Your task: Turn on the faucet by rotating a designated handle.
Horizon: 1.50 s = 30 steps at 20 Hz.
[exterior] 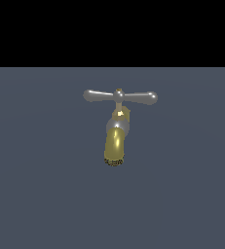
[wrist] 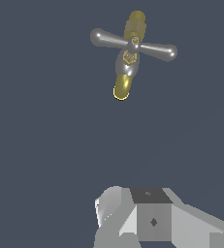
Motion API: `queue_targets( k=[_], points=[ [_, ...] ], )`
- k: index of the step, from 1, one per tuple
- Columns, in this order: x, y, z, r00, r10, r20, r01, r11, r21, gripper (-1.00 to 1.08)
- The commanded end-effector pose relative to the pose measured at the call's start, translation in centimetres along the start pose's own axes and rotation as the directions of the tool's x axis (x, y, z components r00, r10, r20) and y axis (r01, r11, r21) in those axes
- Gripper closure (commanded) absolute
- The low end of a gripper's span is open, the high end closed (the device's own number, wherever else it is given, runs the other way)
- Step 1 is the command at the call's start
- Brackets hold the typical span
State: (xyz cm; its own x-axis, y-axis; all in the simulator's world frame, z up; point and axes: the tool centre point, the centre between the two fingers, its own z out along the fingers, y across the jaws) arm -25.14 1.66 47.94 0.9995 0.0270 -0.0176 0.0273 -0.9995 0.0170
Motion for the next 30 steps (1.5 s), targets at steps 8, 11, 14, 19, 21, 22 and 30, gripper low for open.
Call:
queue_targets(
  k=[8, 11, 14, 19, 21, 22, 30],
  points=[
    [0.1, 0.5, 0.6, 1.0, -0.027, 0.0, 0.027, 1.0, 0.0, 1.08],
    [0.2, 0.9, 1.1, 0.998, -0.056, -0.001, 0.056, 0.998, 0.0, 1.08],
    [0.4, 1.6, 1.9, 0.996, -0.094, -0.001, 0.094, 0.996, 0.0, 1.08],
    [0.9, 3.0, 3.7, 0.984, -0.181, -0.003, 0.181, 0.984, 0.0, 1.08],
    [1.2, 3.7, 4.6, 0.975, -0.222, -0.004, 0.222, 0.975, 0.0, 1.08],
    [1.4, 4.0, 5.0, 0.97, -0.244, -0.004, 0.244, 0.97, 0.0, 1.08],
    [3.0, 6.7, 8.7, 0.911, -0.412, -0.007, 0.412, 0.911, -0.002, 1.08]
  ],
)
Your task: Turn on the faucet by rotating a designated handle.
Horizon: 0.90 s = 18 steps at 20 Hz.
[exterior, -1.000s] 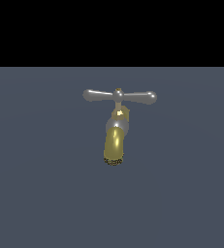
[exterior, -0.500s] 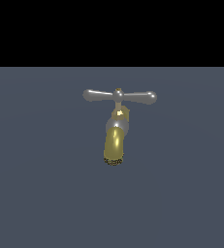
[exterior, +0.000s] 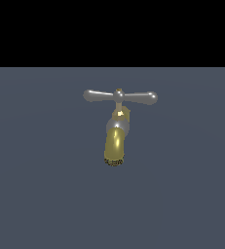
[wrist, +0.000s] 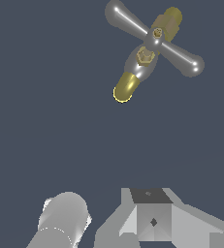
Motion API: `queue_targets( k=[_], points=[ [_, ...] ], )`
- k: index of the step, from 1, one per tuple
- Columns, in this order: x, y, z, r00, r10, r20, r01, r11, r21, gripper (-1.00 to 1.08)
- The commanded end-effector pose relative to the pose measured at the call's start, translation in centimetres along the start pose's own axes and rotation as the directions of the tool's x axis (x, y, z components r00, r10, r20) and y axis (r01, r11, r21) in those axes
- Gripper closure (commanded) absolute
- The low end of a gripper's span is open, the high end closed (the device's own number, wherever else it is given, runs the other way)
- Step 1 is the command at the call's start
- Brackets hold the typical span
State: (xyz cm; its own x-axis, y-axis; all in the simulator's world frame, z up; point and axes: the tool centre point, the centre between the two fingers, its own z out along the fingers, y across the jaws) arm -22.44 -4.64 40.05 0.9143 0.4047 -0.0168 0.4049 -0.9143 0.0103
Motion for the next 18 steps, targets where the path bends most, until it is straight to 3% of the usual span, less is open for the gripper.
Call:
queue_targets(
  k=[1, 9, 18],
  points=[
    [0.2, 1.0, 1.2, 0.998, -0.058, -0.001, 0.058, 0.998, -0.001, 1.08],
    [1.3, 4.0, 4.8, 0.972, -0.234, -0.003, 0.234, 0.972, -0.002, 1.08],
    [3.3, 7.1, 8.9, 0.907, -0.42, -0.005, 0.42, 0.907, -0.005, 1.08]
  ],
)
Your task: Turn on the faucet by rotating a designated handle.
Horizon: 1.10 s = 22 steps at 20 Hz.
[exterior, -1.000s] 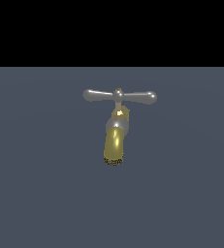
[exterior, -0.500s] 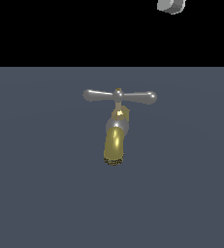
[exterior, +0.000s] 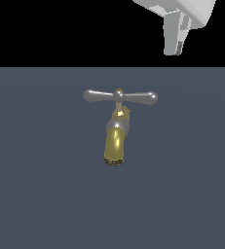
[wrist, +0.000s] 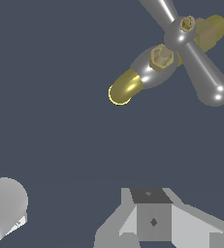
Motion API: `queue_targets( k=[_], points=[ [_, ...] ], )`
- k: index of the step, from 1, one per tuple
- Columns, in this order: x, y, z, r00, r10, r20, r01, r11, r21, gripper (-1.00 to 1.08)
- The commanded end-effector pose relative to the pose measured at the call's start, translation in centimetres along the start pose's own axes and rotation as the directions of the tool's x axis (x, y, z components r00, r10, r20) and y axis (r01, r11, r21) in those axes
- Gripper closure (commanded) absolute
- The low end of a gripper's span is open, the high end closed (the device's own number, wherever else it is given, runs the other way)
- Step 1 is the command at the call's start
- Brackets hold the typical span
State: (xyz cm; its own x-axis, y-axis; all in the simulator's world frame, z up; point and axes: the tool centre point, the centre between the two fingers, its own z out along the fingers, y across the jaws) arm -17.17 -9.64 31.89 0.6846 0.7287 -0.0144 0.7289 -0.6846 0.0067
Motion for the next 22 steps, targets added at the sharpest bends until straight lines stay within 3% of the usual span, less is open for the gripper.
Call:
queue_targets(
  k=[1, 11, 22],
  points=[
    [0.2, 1.0, 1.1, 0.998, -0.055, 0.0, 0.055, 0.998, -0.001, 1.08],
    [1.7, 4.5, 5.3, 0.967, -0.256, -0.003, 0.256, 0.967, -0.004, 1.08],
    [4.0, 7.5, 9.2, 0.897, -0.441, -0.007, 0.441, 0.897, -0.005, 1.08]
  ],
)
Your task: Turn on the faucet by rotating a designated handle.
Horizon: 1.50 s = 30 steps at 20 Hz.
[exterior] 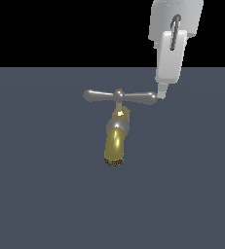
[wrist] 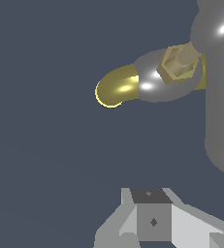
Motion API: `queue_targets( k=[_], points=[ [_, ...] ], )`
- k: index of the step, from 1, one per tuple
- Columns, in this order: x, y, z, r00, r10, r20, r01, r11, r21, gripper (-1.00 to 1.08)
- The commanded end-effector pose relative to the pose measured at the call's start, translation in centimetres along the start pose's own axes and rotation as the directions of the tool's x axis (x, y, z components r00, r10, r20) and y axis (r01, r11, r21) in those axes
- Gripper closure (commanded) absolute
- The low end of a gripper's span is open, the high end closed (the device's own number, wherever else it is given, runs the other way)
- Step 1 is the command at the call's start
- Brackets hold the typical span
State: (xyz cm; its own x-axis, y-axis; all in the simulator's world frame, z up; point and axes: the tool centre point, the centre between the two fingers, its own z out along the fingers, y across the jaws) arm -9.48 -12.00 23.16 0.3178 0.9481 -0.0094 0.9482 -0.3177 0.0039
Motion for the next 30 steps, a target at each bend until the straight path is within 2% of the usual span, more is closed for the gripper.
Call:
queue_targets(
  k=[1, 13, 23, 30],
  points=[
    [0.2, 0.8, 0.8, 0.999, -0.042, -0.001, 0.042, 0.999, 0.0, 1.08],
    [1.2, 2.8, 3.1, 0.988, -0.157, -0.009, 0.157, 0.988, 0.002, 1.08],
    [1.4, 3.0, 3.4, 0.985, -0.17, -0.01, 0.17, 0.985, 0.002, 1.08],
    [1.5, 4.9, 3.4, 0.985, -0.17, -0.01, 0.17, 0.985, 0.002, 1.08]
  ],
)
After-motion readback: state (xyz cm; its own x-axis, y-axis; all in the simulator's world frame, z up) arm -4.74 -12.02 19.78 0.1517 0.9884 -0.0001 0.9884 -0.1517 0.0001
